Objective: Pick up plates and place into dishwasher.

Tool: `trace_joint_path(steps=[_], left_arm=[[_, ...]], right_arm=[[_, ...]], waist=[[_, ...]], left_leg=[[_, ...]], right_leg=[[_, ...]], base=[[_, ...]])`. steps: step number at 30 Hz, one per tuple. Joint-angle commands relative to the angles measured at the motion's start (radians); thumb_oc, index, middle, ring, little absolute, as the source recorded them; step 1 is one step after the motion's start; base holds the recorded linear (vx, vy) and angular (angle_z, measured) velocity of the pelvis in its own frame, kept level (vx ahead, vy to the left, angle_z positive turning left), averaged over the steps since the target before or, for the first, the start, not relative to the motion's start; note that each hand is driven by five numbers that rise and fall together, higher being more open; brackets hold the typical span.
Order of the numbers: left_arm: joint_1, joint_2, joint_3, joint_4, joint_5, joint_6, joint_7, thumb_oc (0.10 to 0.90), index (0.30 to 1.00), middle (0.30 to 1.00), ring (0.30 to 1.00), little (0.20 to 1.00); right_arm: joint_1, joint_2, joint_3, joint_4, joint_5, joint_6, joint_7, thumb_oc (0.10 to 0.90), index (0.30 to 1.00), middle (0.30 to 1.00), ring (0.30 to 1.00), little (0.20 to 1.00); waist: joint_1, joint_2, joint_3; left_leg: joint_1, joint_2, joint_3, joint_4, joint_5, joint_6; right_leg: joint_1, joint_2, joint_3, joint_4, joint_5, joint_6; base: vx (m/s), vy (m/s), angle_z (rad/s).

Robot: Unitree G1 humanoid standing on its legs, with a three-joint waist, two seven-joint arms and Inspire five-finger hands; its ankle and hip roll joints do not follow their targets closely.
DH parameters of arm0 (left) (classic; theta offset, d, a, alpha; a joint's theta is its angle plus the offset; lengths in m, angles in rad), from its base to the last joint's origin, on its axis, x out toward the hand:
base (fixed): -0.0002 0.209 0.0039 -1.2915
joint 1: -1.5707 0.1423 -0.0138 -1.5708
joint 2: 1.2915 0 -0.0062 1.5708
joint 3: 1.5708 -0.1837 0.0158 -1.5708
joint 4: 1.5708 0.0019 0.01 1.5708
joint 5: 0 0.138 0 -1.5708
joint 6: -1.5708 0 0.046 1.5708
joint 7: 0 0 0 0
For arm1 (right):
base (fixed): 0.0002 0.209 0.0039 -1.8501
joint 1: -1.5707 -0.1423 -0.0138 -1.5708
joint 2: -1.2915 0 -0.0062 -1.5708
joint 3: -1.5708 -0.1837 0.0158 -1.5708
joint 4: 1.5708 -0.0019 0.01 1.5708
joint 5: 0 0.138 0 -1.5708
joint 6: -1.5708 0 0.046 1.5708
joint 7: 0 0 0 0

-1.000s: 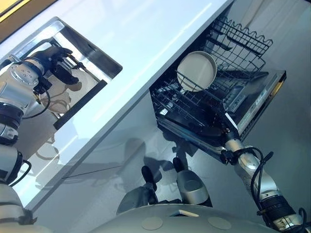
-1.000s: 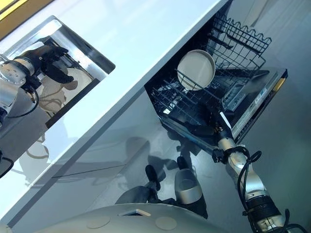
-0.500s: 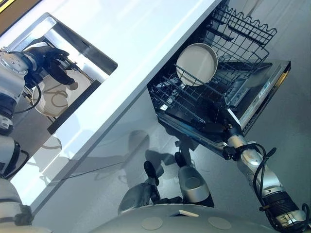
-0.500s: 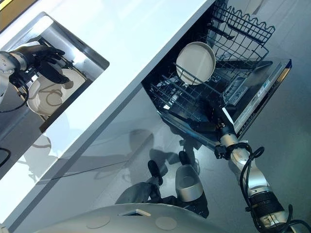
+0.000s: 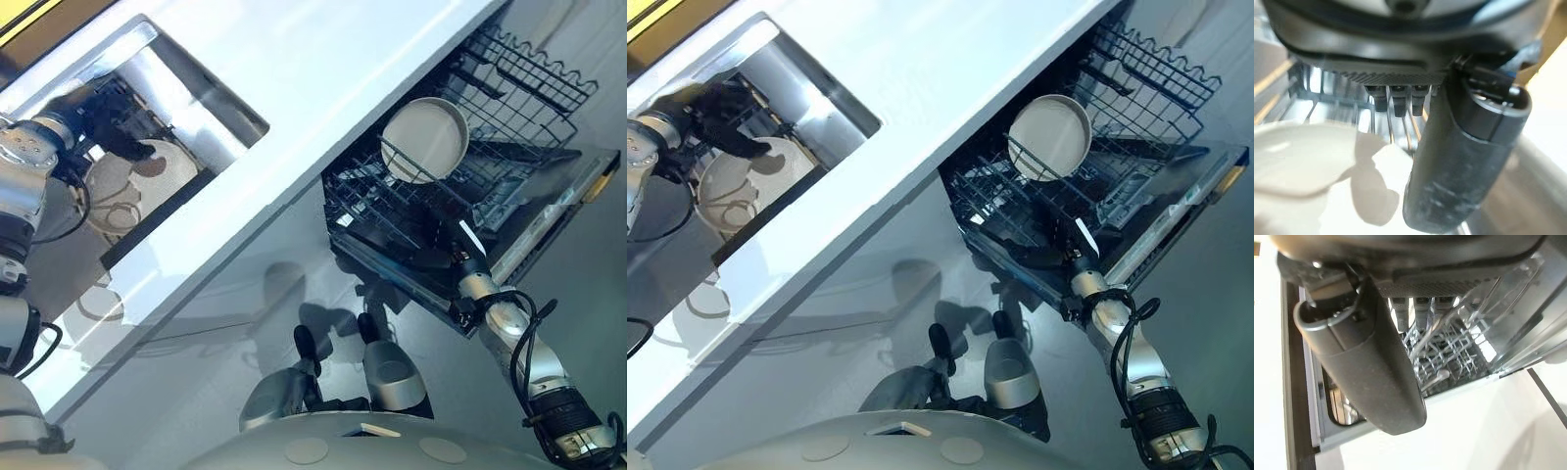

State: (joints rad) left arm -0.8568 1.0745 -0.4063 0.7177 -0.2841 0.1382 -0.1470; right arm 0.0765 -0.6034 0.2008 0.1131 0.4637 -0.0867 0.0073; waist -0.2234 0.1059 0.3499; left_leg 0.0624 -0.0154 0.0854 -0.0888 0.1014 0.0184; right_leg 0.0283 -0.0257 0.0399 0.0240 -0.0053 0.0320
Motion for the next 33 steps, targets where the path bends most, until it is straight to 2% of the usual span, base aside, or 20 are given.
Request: trace_joint_path(steps=[1,6,9,17,24,27,33], left_arm=[[-0.101,0.084,0.106,-0.051,-0.132,-0.128,0.145,0.800,0.900,0.900,0.900,0.900],[-0.063,0.040,0.117,-0.077,-0.070,-0.206,0.197,0.800,0.900,0.900,0.900,0.900],[-0.048,0.039,0.129,-0.088,-0.072,-0.208,0.205,0.800,0.900,0.900,0.900,0.900],[-0.048,0.044,0.084,-0.079,-0.036,-0.168,0.113,0.800,0.900,0.900,0.900,0.900],[-0.104,0.058,-0.006,0.007,0.077,-0.039,0.034,0.800,0.900,0.900,0.900,0.900],[-0.114,0.075,-0.028,0.051,0.139,-0.009,-0.012,0.800,0.900,0.900,0.900,0.900],[-0.129,0.095,-0.050,0.069,0.151,-0.004,-0.014,0.800,0.900,0.900,0.900,0.900]], right_arm=[[-0.010,0.027,-0.022,-0.077,-0.022,-0.106,0.011,0.800,0.900,0.900,0.900,0.900],[-0.003,0.032,-0.004,-0.072,-0.025,-0.117,0.011,0.800,0.900,0.900,0.900,0.900],[0.003,0.033,-0.013,-0.068,-0.021,-0.122,0.022,0.800,0.900,0.900,0.900,0.900],[0.004,0.021,-0.015,-0.071,-0.011,-0.116,0.025,0.800,0.900,0.900,0.900,0.900],[-0.010,0.001,-0.008,-0.072,-0.003,-0.105,0.015,0.800,0.900,0.900,0.900,0.900],[-0.013,-0.011,-0.015,-0.076,0.008,-0.099,0.014,0.800,0.900,0.900,0.900,0.900],[-0.009,-0.018,-0.022,-0.076,0.013,-0.102,0.018,0.800,0.900,0.900,0.900,0.900]], waist=[[0.003,-0.025,-0.135],[0.004,-0.037,-0.143],[0.006,-0.042,-0.142],[0.006,-0.048,-0.145],[-0.005,-0.045,-0.140],[-0.008,-0.044,-0.136],[-0.010,-0.041,-0.129]], left_leg=[[0.003,-0.051,0.006,0.082,-0.147,0.037],[0.006,-0.045,0.009,0.080,-0.150,0.035],[0.006,-0.044,0.009,0.082,-0.151,0.034],[0.008,-0.042,0.008,0.085,-0.152,0.035],[0.005,-0.044,0.015,0.093,-0.155,0.038],[0.003,-0.046,0.018,0.094,-0.155,0.038],[0.001,-0.048,0.018,0.096,-0.154,0.039]], right_leg=[[-0.068,0.029,0.019,0.098,-0.045,0.048],[-0.069,0.034,0.027,0.101,-0.050,0.046],[-0.069,0.034,0.026,0.102,-0.048,0.048],[-0.066,0.036,0.024,0.105,-0.046,0.050],[-0.070,0.034,0.028,0.104,-0.041,0.053],[-0.072,0.033,0.030,0.102,-0.037,0.056],[-0.073,0.031,0.028,0.102,-0.034,0.057]], base=[[0.02,-0.022,0.10],[0.00,-0.011,0.05],[0.00,0.000,0.00],[0.00,0.000,0.00],[0.00,0.003,-0.02],[-0.02,-0.003,-0.07],[0.00,-0.001,-0.01]])
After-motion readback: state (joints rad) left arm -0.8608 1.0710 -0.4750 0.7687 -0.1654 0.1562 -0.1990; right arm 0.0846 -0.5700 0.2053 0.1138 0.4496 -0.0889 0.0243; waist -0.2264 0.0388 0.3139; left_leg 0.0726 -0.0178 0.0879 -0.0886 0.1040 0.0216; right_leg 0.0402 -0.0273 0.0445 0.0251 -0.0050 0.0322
